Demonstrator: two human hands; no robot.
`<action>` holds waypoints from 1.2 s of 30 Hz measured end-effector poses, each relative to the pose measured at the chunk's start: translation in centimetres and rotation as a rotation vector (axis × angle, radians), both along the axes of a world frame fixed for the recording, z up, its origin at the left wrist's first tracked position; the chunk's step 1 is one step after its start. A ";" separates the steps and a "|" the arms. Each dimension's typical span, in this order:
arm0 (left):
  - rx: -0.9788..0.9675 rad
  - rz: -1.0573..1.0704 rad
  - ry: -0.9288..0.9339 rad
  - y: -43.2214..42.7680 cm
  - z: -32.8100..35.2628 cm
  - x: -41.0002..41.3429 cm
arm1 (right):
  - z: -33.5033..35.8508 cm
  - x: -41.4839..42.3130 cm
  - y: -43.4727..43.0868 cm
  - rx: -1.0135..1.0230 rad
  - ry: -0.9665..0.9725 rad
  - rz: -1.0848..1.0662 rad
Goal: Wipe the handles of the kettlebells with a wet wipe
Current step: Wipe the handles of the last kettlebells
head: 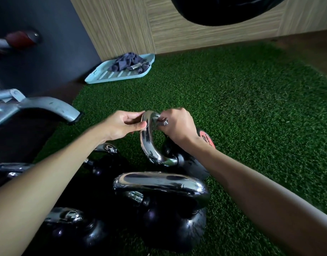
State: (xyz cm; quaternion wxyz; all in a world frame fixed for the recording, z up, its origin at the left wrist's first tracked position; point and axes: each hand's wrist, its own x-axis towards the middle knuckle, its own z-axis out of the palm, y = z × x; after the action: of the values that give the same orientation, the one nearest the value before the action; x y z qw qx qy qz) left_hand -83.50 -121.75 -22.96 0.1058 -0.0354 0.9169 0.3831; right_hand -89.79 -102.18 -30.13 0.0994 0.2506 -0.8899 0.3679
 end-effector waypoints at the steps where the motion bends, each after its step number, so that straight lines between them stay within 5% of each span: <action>1: -0.013 0.008 -0.004 0.0 0.1 0.0 | -0.1 0.2 0.1 0.030 -0.004 -0.012; 13: -0.018 0.043 -0.035 3.5 1.5 -1.1 | -1.0 -0.7 3.0 -0.059 -0.034 -0.060; 18: -0.020 0.049 -0.012 7.8 2.4 -3.1 | -2.7 -0.5 9.6 -0.290 -0.056 -0.230; 28: -0.340 -0.087 -0.016 19.3 4.8 -7.3 | -4.5 2.0 19.3 -0.452 -0.268 -0.411; 36: -0.350 -0.155 -0.145 18.5 6.3 -2.9 | -2.8 3.6 20.0 -0.411 -0.254 -0.280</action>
State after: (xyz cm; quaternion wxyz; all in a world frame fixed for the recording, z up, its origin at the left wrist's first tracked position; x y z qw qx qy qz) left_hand -86.42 -103.30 -16.69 0.1929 -0.0101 0.9595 0.2050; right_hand -86.15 -82.15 -32.93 0.0856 0.0517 -0.8279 0.5519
